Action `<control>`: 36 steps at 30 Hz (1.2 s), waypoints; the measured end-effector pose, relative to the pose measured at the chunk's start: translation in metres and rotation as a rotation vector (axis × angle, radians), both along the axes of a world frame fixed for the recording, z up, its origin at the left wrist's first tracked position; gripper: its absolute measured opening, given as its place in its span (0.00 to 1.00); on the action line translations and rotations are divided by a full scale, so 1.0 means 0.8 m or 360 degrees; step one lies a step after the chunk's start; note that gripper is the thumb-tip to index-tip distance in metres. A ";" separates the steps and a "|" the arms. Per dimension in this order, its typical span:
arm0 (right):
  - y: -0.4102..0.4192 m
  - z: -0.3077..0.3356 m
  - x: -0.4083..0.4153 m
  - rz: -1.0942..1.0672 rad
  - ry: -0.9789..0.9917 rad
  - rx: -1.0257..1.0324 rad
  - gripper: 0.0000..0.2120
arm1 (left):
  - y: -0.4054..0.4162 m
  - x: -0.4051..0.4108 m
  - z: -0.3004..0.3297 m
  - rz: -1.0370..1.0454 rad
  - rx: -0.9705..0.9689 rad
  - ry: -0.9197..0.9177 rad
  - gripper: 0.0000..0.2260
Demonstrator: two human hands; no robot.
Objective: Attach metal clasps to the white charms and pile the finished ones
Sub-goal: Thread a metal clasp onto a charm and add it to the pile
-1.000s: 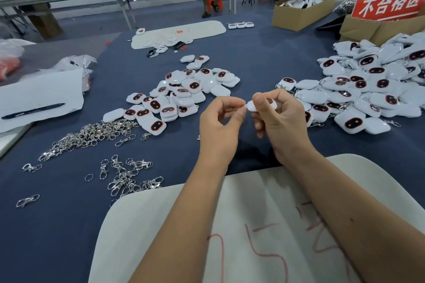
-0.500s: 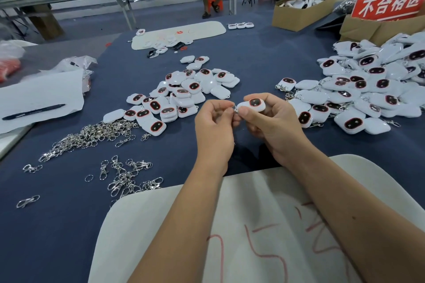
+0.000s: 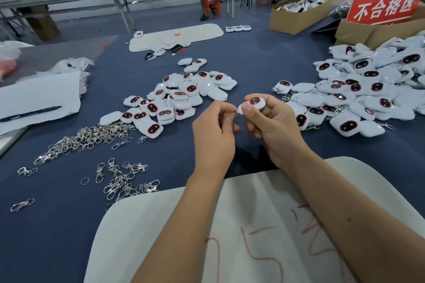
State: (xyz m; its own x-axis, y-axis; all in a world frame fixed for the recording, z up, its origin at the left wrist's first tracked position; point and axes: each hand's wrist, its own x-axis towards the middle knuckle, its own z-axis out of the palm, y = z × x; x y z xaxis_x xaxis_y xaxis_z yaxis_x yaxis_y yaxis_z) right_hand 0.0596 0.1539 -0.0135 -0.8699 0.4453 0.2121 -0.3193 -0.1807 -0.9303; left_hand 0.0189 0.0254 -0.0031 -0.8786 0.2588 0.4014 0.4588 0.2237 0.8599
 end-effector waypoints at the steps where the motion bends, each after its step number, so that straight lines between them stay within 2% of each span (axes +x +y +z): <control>1: 0.000 0.001 0.000 -0.0003 0.0020 -0.0012 0.07 | 0.005 0.002 0.000 0.0015 0.0158 -0.0204 0.05; 3: 0.001 0.003 0.000 0.0016 0.0055 -0.0032 0.08 | 0.013 0.004 0.000 -0.0046 0.0434 -0.0567 0.04; 6: 0.001 0.003 0.000 0.0046 0.0060 -0.0025 0.10 | 0.012 0.002 0.001 -0.0107 0.0671 -0.0766 0.04; 9: 0.000 0.003 -0.001 0.0078 0.0052 -0.0007 0.16 | 0.008 -0.002 0.001 -0.0088 0.0824 -0.0789 0.06; 15: 0.000 0.002 -0.001 0.0109 0.0051 -0.0026 0.16 | 0.005 -0.001 0.000 -0.0041 0.0782 -0.0624 0.08; 18: 0.000 -0.001 -0.001 0.0126 0.0036 0.0024 0.12 | 0.000 -0.005 0.000 0.0049 0.0621 -0.0512 0.09; 23: -0.001 -0.005 -0.001 0.0045 0.0021 0.0294 0.10 | -0.011 -0.005 0.004 0.0133 -0.0053 0.0097 0.07; 27: -0.003 -0.007 -0.001 0.0034 0.0013 0.0372 0.11 | -0.011 -0.003 0.005 0.0154 -0.0475 0.0331 0.08; 31: -0.002 -0.007 0.000 -0.0025 0.0012 0.0505 0.11 | -0.011 -0.004 0.005 0.0166 -0.0517 0.0337 0.07; 36: -0.010 -0.009 0.001 -0.0241 -0.0014 0.1030 0.13 | -0.014 -0.007 -0.001 0.0160 -0.0589 0.0343 0.07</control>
State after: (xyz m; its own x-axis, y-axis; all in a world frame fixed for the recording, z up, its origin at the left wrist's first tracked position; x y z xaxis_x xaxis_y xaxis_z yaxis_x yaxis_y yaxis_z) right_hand 0.0607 0.1463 -0.0208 -0.8106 0.3480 0.4710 -0.2892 0.4616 -0.8387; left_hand 0.0132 0.0143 -0.0039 -0.8130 0.3374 0.4746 0.5792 0.5513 0.6005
